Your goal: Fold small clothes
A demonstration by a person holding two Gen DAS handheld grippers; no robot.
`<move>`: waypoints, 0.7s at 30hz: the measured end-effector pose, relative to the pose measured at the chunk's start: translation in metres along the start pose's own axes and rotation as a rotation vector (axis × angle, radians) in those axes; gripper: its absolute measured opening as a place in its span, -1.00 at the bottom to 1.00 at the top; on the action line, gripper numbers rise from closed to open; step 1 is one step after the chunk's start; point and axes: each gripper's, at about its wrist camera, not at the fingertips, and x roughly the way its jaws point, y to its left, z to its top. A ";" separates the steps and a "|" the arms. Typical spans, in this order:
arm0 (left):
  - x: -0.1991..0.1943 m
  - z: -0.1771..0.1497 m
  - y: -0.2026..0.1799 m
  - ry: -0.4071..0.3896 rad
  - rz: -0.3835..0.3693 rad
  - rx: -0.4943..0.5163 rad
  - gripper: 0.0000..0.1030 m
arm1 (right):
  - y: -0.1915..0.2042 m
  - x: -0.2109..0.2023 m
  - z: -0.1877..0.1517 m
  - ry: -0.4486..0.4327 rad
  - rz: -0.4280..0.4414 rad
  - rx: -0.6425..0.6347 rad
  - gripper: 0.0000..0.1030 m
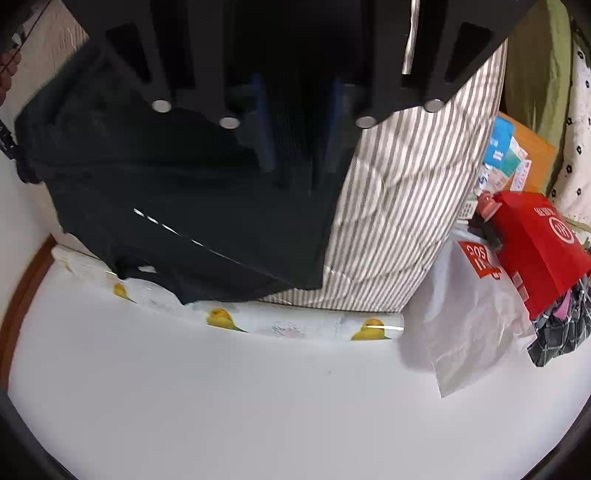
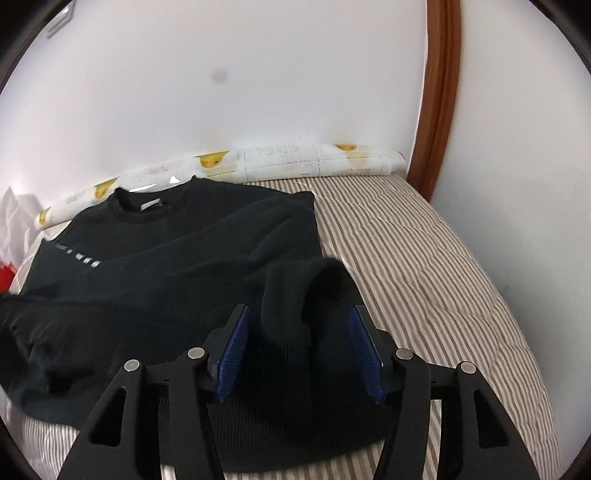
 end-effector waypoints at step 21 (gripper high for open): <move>-0.022 -0.112 0.070 0.128 -0.225 -0.282 -0.04 | -0.017 -0.033 -0.090 0.118 0.107 0.061 0.10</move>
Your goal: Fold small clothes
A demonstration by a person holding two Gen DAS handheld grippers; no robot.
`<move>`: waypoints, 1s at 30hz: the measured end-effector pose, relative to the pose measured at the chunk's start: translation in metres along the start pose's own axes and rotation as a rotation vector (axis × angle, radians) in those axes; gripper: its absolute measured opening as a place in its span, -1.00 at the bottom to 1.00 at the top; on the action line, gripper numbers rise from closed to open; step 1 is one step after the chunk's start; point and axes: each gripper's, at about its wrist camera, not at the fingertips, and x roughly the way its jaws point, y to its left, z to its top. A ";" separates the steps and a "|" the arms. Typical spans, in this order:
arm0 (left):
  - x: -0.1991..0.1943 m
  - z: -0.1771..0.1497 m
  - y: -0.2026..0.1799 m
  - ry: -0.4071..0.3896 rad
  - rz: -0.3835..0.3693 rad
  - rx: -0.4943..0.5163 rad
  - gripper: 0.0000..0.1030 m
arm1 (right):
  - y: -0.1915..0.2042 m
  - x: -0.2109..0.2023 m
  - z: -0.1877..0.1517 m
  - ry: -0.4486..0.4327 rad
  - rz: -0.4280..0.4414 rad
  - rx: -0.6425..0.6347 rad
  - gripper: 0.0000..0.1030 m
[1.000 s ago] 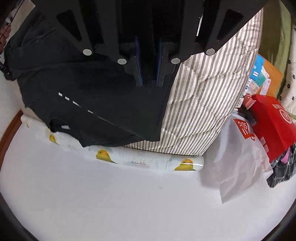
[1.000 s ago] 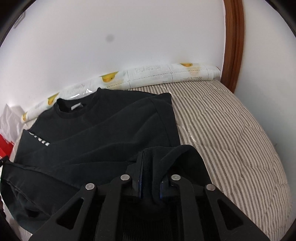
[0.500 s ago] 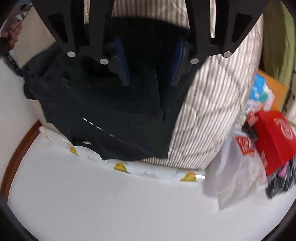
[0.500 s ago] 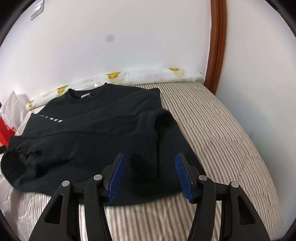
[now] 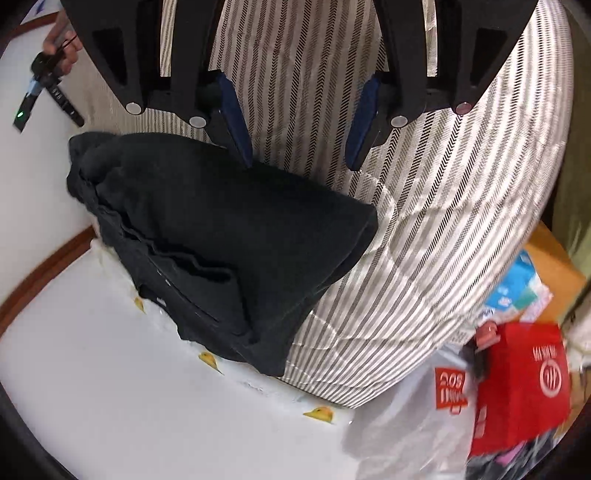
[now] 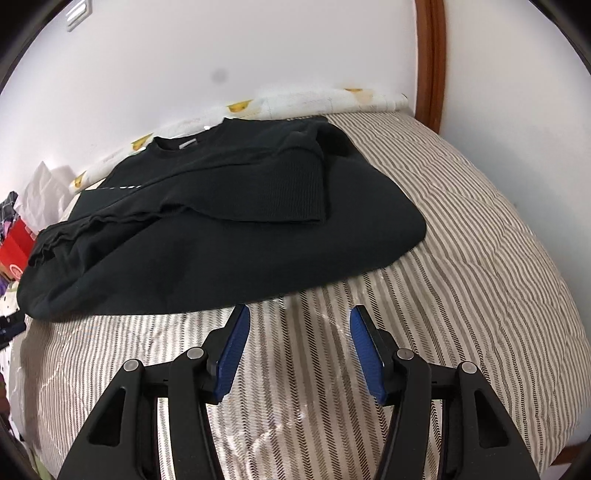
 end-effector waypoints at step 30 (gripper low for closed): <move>0.019 0.026 -0.039 -0.079 0.079 0.094 -0.84 | -0.034 0.030 0.039 -0.062 0.094 0.162 -0.65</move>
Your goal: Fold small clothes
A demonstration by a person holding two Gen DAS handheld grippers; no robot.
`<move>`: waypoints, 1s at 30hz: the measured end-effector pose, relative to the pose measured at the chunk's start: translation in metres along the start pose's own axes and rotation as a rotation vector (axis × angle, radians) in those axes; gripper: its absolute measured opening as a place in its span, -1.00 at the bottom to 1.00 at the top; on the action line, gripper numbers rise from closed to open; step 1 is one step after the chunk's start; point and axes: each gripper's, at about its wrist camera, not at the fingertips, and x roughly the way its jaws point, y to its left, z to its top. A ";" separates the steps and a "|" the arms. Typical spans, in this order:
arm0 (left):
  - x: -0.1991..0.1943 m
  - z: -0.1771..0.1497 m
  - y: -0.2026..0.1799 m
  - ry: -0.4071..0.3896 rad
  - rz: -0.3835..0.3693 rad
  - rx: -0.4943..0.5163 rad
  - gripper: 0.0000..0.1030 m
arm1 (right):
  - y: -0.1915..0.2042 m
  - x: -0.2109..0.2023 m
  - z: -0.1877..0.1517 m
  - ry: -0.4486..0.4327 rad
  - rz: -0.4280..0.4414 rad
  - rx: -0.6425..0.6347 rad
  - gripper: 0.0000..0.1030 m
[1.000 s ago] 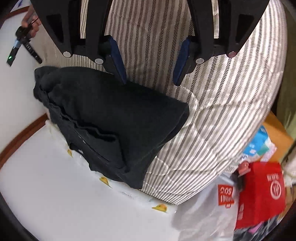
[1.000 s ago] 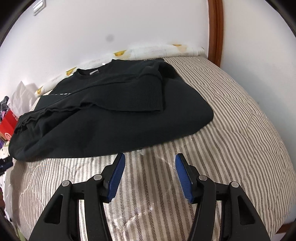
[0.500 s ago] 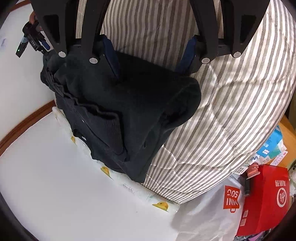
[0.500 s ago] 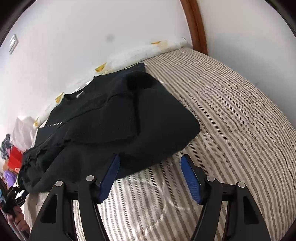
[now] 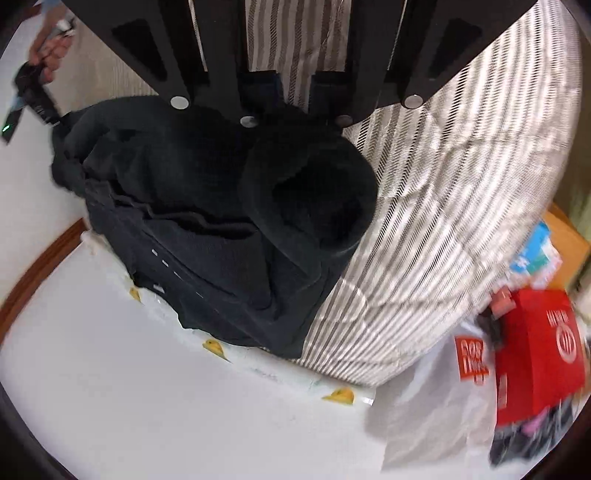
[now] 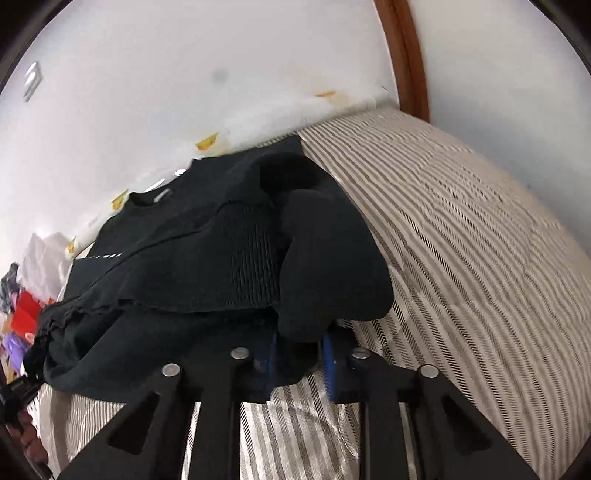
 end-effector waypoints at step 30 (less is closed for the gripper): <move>-0.094 -0.107 0.024 0.044 -0.002 0.029 -0.66 | -0.019 -0.123 -0.100 0.054 -0.140 -0.169 -0.42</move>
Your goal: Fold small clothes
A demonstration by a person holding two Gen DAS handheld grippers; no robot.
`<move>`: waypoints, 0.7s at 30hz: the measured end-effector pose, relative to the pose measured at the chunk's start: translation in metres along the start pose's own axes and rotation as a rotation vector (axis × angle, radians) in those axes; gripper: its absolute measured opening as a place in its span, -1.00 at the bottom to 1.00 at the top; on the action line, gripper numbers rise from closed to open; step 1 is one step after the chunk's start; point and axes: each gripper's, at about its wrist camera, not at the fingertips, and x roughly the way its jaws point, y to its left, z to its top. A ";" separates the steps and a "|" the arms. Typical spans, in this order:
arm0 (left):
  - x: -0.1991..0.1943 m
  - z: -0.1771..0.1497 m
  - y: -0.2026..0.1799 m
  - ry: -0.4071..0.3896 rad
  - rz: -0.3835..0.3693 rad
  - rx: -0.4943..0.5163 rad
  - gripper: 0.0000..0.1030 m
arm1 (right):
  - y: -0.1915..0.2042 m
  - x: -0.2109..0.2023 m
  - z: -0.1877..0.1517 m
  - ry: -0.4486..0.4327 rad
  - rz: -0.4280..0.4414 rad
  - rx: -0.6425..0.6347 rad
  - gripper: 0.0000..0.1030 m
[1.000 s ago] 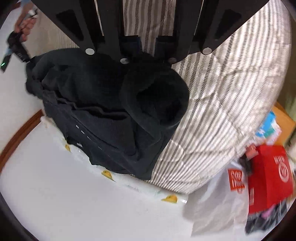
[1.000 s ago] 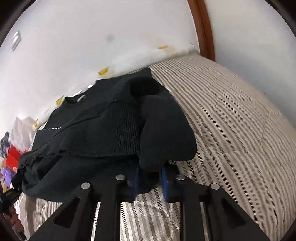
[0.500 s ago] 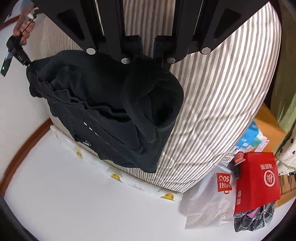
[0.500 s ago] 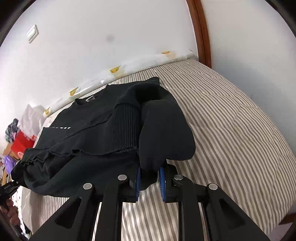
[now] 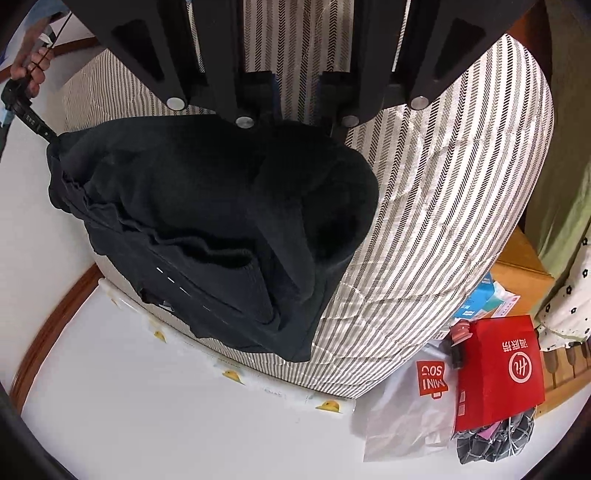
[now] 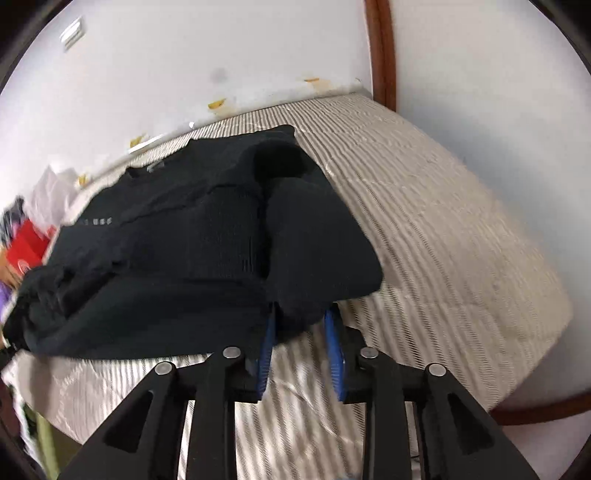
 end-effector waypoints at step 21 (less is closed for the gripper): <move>-0.039 -0.010 -0.033 -0.013 -0.122 0.092 -0.56 | 0.043 0.032 0.017 0.067 0.164 -0.052 -0.74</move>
